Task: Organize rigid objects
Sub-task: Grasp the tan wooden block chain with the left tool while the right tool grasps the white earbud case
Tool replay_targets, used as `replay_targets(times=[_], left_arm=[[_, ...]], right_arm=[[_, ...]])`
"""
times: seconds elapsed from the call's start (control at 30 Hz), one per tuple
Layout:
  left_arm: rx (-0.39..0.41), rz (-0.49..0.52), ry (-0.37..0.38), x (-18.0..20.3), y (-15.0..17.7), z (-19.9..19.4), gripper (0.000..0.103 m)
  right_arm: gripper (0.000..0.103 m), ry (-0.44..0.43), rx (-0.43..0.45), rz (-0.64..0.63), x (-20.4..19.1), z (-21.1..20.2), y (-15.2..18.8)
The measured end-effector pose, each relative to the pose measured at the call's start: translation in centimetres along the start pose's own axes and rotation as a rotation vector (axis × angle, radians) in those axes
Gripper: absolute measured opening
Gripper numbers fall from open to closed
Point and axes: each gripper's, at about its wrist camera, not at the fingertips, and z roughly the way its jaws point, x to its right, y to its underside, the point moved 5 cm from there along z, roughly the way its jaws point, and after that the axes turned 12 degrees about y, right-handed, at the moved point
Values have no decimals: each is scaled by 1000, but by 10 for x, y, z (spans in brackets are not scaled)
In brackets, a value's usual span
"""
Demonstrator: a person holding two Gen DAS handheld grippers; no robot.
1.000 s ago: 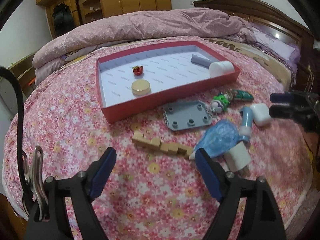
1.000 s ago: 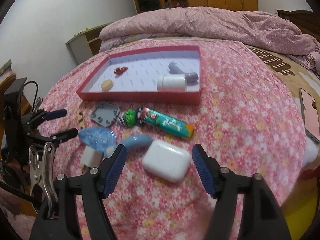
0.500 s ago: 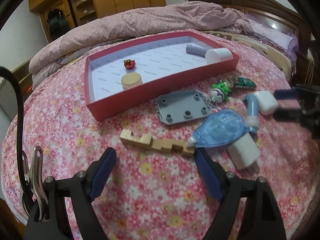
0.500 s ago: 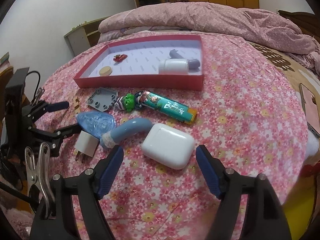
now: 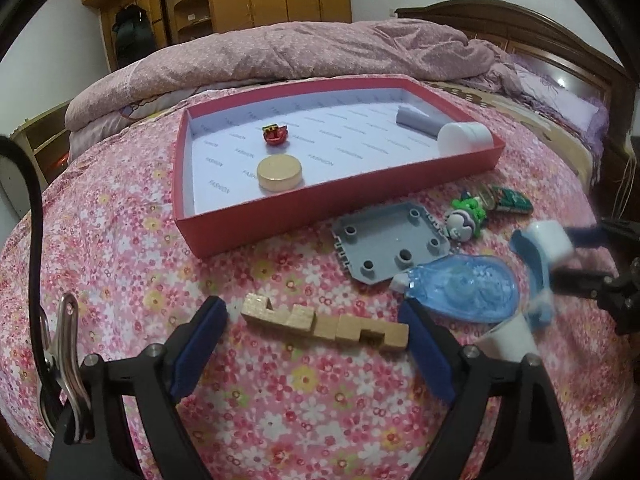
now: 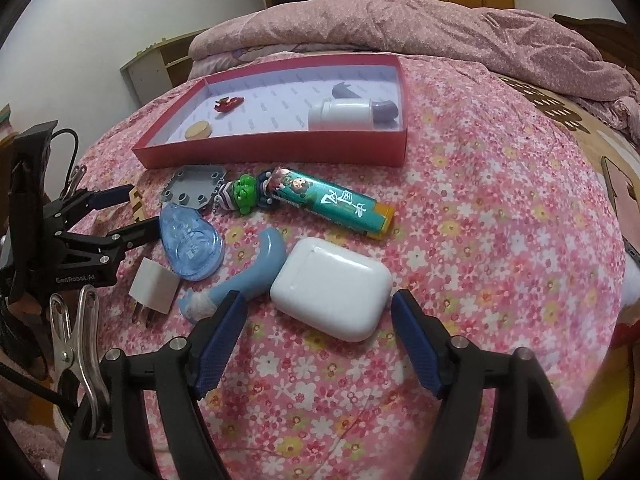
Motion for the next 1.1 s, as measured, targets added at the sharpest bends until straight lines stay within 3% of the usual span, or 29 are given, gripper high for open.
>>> replay_targets(times=[0.2, 0.7, 0.8, 0.87, 1.1], left_arm=[[17, -9, 5, 3, 2, -4, 80], [45, -121, -11, -1, 9, -16, 80], [47, -137, -14, -3, 10, -18, 80], [47, -149, -16, -4, 10, -20, 80], [51, -183, -23, -6, 12, -25, 80]], right_arm=[[77, 1, 3, 36, 2, 2, -3], [76, 59, 48, 20, -3, 5, -3], [72, 73, 52, 23, -3, 4, -2], [64, 87, 55, 31, -1, 4, -2], [63, 93, 64, 29, 1, 3, -2]])
